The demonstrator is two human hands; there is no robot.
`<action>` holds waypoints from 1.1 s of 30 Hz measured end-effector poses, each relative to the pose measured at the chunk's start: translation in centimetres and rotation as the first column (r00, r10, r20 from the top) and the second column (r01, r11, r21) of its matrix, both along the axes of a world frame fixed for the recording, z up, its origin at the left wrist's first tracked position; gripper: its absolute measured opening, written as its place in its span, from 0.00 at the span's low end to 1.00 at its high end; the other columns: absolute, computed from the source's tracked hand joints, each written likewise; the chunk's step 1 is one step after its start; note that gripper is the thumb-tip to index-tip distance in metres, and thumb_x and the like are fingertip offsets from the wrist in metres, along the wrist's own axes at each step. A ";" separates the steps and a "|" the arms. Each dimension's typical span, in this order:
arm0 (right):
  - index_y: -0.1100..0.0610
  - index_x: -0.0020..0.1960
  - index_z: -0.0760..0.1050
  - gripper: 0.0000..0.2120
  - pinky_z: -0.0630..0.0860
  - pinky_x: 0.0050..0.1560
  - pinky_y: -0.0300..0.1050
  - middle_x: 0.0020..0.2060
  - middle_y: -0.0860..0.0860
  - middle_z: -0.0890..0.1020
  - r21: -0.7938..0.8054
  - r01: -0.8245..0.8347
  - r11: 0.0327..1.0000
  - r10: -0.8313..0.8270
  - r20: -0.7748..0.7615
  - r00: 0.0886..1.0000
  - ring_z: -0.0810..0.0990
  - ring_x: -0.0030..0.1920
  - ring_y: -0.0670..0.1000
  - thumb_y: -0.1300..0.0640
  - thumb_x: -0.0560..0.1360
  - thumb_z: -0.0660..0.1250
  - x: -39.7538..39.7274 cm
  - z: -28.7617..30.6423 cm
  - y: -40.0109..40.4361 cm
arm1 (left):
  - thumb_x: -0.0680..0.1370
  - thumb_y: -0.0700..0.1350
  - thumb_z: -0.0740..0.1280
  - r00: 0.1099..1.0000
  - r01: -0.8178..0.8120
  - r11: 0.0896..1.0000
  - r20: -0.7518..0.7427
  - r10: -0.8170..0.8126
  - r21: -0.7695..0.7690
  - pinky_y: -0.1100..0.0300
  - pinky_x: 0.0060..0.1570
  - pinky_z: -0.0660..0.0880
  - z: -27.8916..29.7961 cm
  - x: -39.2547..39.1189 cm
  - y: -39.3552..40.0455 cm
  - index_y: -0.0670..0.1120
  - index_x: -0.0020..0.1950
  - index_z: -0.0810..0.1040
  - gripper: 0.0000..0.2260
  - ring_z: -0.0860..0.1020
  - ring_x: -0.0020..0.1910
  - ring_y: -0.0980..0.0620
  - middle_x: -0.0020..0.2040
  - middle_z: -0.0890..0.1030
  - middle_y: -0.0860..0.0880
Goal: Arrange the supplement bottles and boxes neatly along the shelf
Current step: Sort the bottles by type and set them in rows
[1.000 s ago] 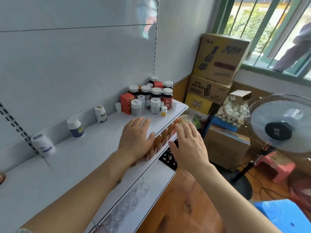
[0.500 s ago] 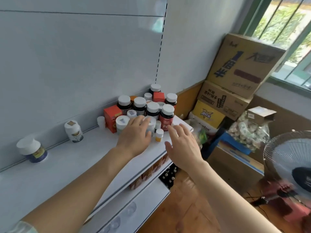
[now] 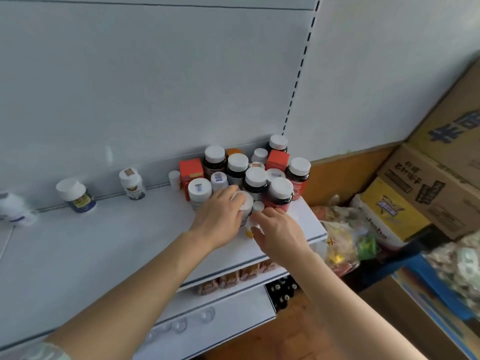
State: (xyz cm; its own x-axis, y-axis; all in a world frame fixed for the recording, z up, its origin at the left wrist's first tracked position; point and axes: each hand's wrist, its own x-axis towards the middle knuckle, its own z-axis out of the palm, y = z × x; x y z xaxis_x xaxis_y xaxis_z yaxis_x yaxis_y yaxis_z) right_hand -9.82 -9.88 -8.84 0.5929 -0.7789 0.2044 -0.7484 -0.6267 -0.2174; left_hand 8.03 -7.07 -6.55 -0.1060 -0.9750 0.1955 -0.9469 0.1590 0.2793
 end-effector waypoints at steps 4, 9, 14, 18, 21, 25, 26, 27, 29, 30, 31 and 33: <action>0.55 0.47 0.75 0.10 0.75 0.31 0.52 0.37 0.50 0.75 -0.009 -0.058 0.998 0.059 0.082 0.995 0.75 0.38 0.57 0.52 0.75 0.57 -0.4 -1.0 -0.3 | 0.78 0.48 0.67 0.999 -0.029 1.000 -0.024 0.029 -0.011 0.48 0.51 0.74 0.0 -0.8 0.1 0.44 0.55 0.71 0.10 0.73 0.60 0.43 0.62 0.74 0.47; 0.56 0.48 0.75 0.05 0.73 0.30 0.48 0.38 0.51 0.78 -0.009 -0.091 0.996 0.092 0.138 0.986 0.77 0.37 0.57 0.55 0.74 0.68 -0.7 -0.8 -0.2 | 0.79 0.46 0.65 0.988 -0.089 0.994 -0.119 0.096 0.063 0.50 0.50 0.73 0.4 -0.7 0.7 0.46 0.58 0.70 0.10 0.74 0.59 0.43 0.66 0.73 0.48; 0.56 0.51 0.80 0.06 0.75 0.33 0.45 0.42 0.51 0.81 0.019 -0.116 0.993 0.104 0.310 0.945 0.79 0.37 0.53 0.57 0.75 0.70 -0.9 1.1 -0.3 | 0.80 0.49 0.66 0.935 -0.155 0.984 -0.311 0.173 0.083 0.53 0.54 0.74 1.9 1.0 2.3 0.48 0.62 0.73 0.12 0.76 0.58 0.50 0.64 0.76 0.52; 0.57 0.58 0.81 0.10 0.79 0.41 0.37 0.48 0.49 0.83 0.075 -0.181 0.981 0.123 0.483 0.867 0.80 0.40 0.45 0.58 0.77 0.69 0.3 3.7 -0.2 | 0.80 0.49 0.67 0.848 -0.183 0.981 -0.495 0.191 0.065 0.60 0.52 0.72 3.9 2.9 4.0 0.51 0.59 0.77 0.08 0.77 0.53 0.55 0.57 0.79 0.55; 0.57 0.59 0.81 0.10 0.78 0.44 0.35 0.47 0.47 0.82 0.122 -0.237 0.964 0.136 0.540 0.831 0.81 0.42 0.44 0.58 0.78 0.68 2.2 5.1 0.7 | 0.79 0.51 0.67 0.810 -0.191 0.980 -0.553 0.194 0.064 0.61 0.52 0.73 4.8 4.4 5.4 0.54 0.57 0.78 0.08 0.78 0.52 0.57 0.56 0.80 0.59; 0.56 0.59 0.81 0.11 0.78 0.44 0.35 0.47 0.46 0.81 0.148 -0.279 0.949 0.149 0.569 0.809 0.81 0.44 0.40 0.57 0.78 0.68 4.7 6.0 2.3 | 0.78 0.56 0.67 0.760 -0.233 0.970 -0.608 0.229 0.074 0.67 0.50 0.73 5.1 6.9 7.4 0.56 0.59 0.79 0.11 0.78 0.54 0.60 0.59 0.80 0.59; 0.56 0.60 0.81 0.11 0.79 0.44 0.36 0.47 0.47 0.81 0.152 -0.284 0.947 0.152 0.567 0.810 0.81 0.44 0.40 0.57 0.79 0.68 5.3 6.1 2.7 | 0.77 0.56 0.67 0.748 -0.239 0.968 -0.621 0.236 0.080 0.67 0.50 0.73 5.0 7.4 7.9 0.57 0.59 0.79 0.12 0.78 0.53 0.61 0.58 0.80 0.59; 0.56 0.60 0.81 0.11 0.79 0.44 0.38 0.47 0.47 0.82 0.154 -0.290 0.945 0.158 0.561 0.812 0.81 0.44 0.40 0.56 0.79 0.68 5.9 6.1 3.0 | 0.77 0.57 0.67 0.734 -0.247 0.965 -0.634 0.243 0.084 0.65 0.51 0.74 4.9 7.9 8.4 0.57 0.60 0.79 0.12 0.78 0.54 0.62 0.58 0.80 0.59; 0.55 0.60 0.81 0.11 0.79 0.45 0.39 0.48 0.47 0.82 0.150 -0.299 0.942 0.172 0.551 0.817 0.81 0.44 0.41 0.56 0.78 0.68 6.9 6.2 3.7 | 0.77 0.57 0.68 0.700 -0.271 0.958 -0.664 0.262 0.092 0.64 0.52 0.74 4.8 8.8 9.4 0.58 0.59 0.79 0.12 0.77 0.54 0.62 0.57 0.80 0.60; 0.55 0.60 0.81 0.11 0.79 0.44 0.38 0.48 0.46 0.82 0.152 -0.301 0.941 0.173 0.549 0.818 0.81 0.44 0.41 0.57 0.78 0.68 7.4 6.3 3.9 | 0.77 0.57 0.68 0.679 -0.286 0.954 -0.682 0.271 0.094 0.63 0.52 0.75 4.7 9.1 9.8 0.58 0.59 0.79 0.11 0.77 0.54 0.63 0.56 0.80 0.61; 0.55 0.59 0.81 0.10 0.79 0.44 0.37 0.47 0.45 0.82 0.159 -0.303 0.940 0.171 0.548 0.819 0.81 0.44 0.41 0.57 0.78 0.69 7.9 6.3 4.1 | 0.77 0.56 0.68 0.656 -0.303 0.948 -0.701 0.282 0.098 0.63 0.52 0.75 4.6 9.4 10.2 0.59 0.58 0.78 0.10 0.77 0.54 0.63 0.55 0.79 0.61; 0.54 0.59 0.81 0.10 0.77 0.43 0.32 0.47 0.43 0.81 0.178 -0.312 0.933 0.170 0.546 0.820 0.80 0.45 0.39 0.57 0.78 0.69 8.7 6.4 4.4 | 0.77 0.54 0.69 0.608 -0.333 0.936 -0.732 0.307 0.116 0.63 0.52 0.75 4.4 9.9 11.0 0.59 0.58 0.78 0.09 0.77 0.55 0.61 0.55 0.79 0.60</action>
